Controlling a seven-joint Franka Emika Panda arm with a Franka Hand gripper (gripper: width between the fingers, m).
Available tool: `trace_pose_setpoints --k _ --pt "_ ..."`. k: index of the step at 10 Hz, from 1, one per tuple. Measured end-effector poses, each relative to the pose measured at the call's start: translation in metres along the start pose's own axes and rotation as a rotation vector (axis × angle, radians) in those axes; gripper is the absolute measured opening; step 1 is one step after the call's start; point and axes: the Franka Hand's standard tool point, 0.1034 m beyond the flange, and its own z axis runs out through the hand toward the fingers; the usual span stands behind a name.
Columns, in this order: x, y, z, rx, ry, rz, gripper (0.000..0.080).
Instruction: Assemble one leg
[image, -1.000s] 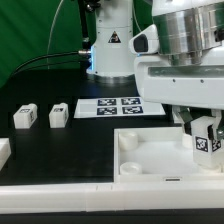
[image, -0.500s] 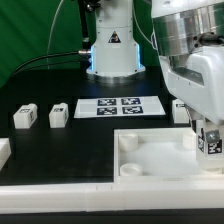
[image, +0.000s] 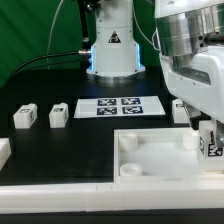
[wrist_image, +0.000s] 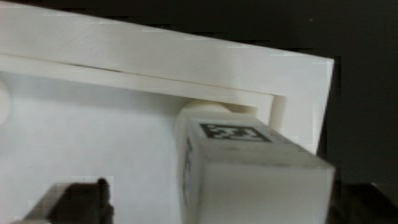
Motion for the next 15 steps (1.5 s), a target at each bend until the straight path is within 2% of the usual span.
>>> trace_pose_setpoints --k 2,4,8,10,13,14,15 --pt "-0.006 0.0 0.001 -0.014 -0.009 -0.268 0.0643" --pt "-0.007 -0.001 0.0 -0.041 -0.006 -0.578 0.0649" --pt "0.002 -0.012 -0.002 -0.084 -0.016 -1.142 0.0649" --pt "0.007 -0.013 -0.002 -0.091 -0.02 -1.291 0.0649" --pt "0.006 -0.013 -0.002 -0.091 -0.021 -1.288 0.0649" --pt "0.006 -0.013 -0.002 -0.091 -0.021 -1.288 0.0536" --pt "0.006 -0.013 -0.002 -0.092 -0.021 -1.288 0.0536"
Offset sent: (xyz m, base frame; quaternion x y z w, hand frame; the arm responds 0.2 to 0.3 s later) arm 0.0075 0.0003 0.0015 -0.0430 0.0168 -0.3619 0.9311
